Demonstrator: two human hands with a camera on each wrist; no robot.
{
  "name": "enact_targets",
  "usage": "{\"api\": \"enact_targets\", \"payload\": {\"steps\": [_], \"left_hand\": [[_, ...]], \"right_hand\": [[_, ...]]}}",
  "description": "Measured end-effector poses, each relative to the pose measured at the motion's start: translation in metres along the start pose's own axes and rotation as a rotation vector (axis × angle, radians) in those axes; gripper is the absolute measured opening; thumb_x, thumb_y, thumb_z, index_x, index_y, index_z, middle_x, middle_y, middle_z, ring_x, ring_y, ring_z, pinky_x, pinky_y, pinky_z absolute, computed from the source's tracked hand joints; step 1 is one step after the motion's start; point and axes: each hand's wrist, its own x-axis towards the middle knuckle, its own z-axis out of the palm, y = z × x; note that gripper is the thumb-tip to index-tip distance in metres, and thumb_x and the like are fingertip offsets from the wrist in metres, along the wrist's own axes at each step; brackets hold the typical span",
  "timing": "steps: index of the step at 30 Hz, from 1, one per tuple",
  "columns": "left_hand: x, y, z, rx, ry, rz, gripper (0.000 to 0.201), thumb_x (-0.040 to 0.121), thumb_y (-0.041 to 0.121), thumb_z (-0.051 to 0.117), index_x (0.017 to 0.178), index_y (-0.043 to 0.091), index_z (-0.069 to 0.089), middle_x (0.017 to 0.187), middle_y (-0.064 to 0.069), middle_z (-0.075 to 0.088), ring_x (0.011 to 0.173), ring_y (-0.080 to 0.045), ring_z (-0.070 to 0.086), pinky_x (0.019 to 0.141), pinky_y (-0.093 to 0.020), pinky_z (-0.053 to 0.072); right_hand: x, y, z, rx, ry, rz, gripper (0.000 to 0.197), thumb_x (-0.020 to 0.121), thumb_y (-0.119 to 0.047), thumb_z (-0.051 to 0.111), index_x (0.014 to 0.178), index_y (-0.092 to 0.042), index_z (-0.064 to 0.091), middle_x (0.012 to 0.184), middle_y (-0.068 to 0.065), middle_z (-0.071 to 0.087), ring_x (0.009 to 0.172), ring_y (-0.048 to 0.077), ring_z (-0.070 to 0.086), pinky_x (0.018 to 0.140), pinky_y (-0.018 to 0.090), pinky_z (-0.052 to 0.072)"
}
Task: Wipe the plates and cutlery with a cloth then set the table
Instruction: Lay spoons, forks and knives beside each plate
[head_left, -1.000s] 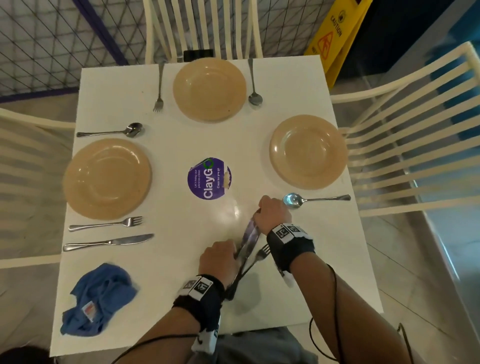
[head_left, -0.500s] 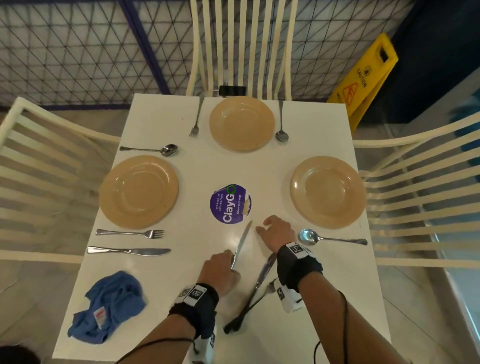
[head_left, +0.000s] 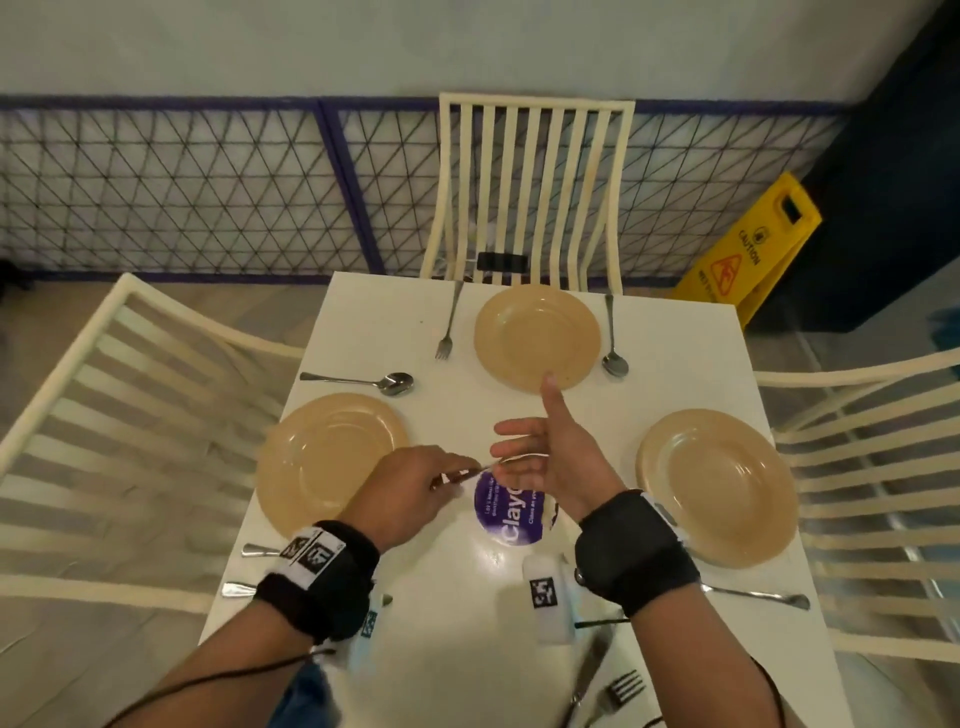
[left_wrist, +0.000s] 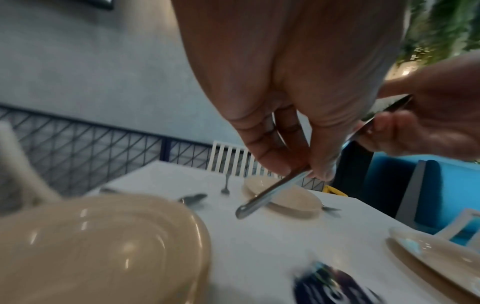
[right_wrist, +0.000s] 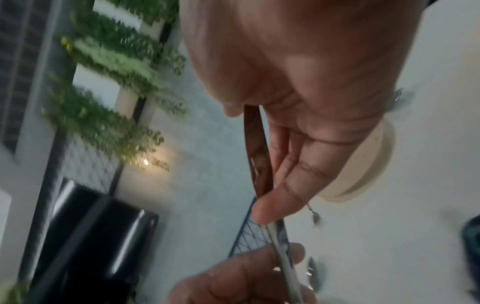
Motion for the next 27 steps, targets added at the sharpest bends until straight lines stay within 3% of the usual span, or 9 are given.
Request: {"api": "enact_targets", "payload": {"steps": [2, 4, 7, 12, 14, 18, 22, 25, 27], "left_hand": [[0.020, -0.013, -0.031, 0.137, 0.026, 0.098, 0.030, 0.096, 0.027, 0.065, 0.123, 0.037, 0.069, 0.100, 0.010, 0.070, 0.091, -0.010, 0.059, 0.080, -0.030, 0.048], [0.039, -0.027, -0.057, 0.238, 0.032, 0.195, 0.026, 0.097, 0.025, 0.063, 0.120, 0.035, 0.071, 0.101, 0.010, 0.069, 0.094, -0.012, 0.057, 0.080, -0.033, 0.049], [0.072, -0.048, -0.088, 0.387, 0.024, 0.284, 0.024, 0.096, 0.025, 0.063, 0.116, 0.035, 0.072, 0.102, 0.012, 0.067, 0.097, -0.012, 0.055, 0.078, -0.035, 0.051], [0.134, -0.075, -0.121, 0.627, -0.007, 0.396, 0.021, 0.094, 0.027, 0.064, 0.110, 0.037, 0.072, 0.105, 0.014, 0.067, 0.098, -0.014, 0.052, 0.062, -0.027, 0.041], [0.159, -0.084, -0.130, 0.653, 0.009, 0.378, 0.020, 0.096, 0.028, 0.062, 0.112, 0.036, 0.072, 0.111, 0.012, 0.065, 0.099, -0.016, 0.055, 0.064, -0.028, 0.042], [0.207, -0.111, -0.136, 0.586, 0.007, 0.174, 0.025, 0.095, 0.022, 0.064, 0.118, 0.031, 0.070, 0.132, 0.004, 0.053, 0.105, -0.024, 0.061, 0.084, -0.042, 0.052], [0.252, -0.142, -0.132, 0.064, 0.093, -0.212, 0.033, 0.090, 0.015, 0.066, 0.120, 0.029, 0.071, 0.122, 0.007, 0.058, 0.106, -0.017, 0.061, 0.097, -0.035, 0.051], [0.277, -0.146, -0.126, -0.375, 0.061, -0.412, 0.037, 0.088, 0.023, 0.074, 0.124, 0.020, 0.066, 0.111, -0.003, 0.070, 0.094, -0.023, 0.073, 0.085, -0.033, 0.061], [0.294, -0.149, -0.118, -0.402, 0.058, -0.448, 0.046, 0.084, 0.023, 0.079, 0.128, 0.021, 0.062, 0.106, -0.008, 0.072, 0.090, -0.024, 0.074, 0.080, -0.033, 0.063]], "right_hand": [[-0.001, -0.012, 0.006, 0.065, -0.008, -0.046, 0.070, 0.091, -0.062, 0.056, 0.107, 0.004, 0.069, 0.100, 0.026, 0.073, 0.088, 0.039, 0.073, 0.083, 0.045, 0.061], [0.001, -0.016, 0.012, 0.039, -0.022, -0.100, 0.045, 0.090, -0.038, 0.070, 0.108, 0.004, 0.070, 0.107, 0.026, 0.072, 0.093, 0.037, 0.073, 0.084, 0.041, 0.061], [0.015, -0.015, 0.025, -0.065, -0.030, -0.092, 0.022, 0.088, -0.008, 0.073, 0.107, 0.002, 0.071, 0.103, 0.025, 0.073, 0.081, 0.032, 0.074, 0.077, 0.034, 0.062], [0.065, -0.016, 0.060, -0.160, -0.055, -0.006, 0.021, 0.088, -0.001, 0.070, 0.108, 0.005, 0.068, 0.084, 0.016, 0.073, 0.062, 0.019, 0.066, 0.064, 0.026, 0.059], [0.090, -0.019, 0.075, -0.091, -0.061, 0.016, 0.023, 0.091, -0.003, 0.068, 0.111, 0.009, 0.066, 0.083, 0.016, 0.070, 0.062, 0.019, 0.066, 0.065, 0.027, 0.059], [0.136, -0.024, 0.106, 0.072, -0.041, 0.034, 0.012, 0.092, 0.002, 0.065, 0.102, 0.009, 0.066, 0.084, 0.020, 0.067, 0.069, 0.023, 0.065, 0.067, 0.027, 0.062], [0.177, -0.021, 0.130, 0.214, 0.042, 0.038, 0.013, 0.094, 0.004, 0.060, 0.106, 0.009, 0.062, 0.083, 0.020, 0.066, 0.064, 0.021, 0.066, 0.060, 0.025, 0.061], [0.201, -0.020, 0.141, 0.248, 0.067, 0.040, 0.009, 0.095, 0.006, 0.058, 0.103, 0.008, 0.061, 0.079, 0.019, 0.064, 0.062, 0.021, 0.065, 0.059, 0.025, 0.060], [0.216, -0.022, 0.144, 0.236, 0.085, 0.035, 0.006, 0.094, 0.007, 0.058, 0.100, 0.007, 0.061, 0.080, 0.020, 0.063, 0.064, 0.024, 0.064, 0.061, 0.027, 0.060]]}}
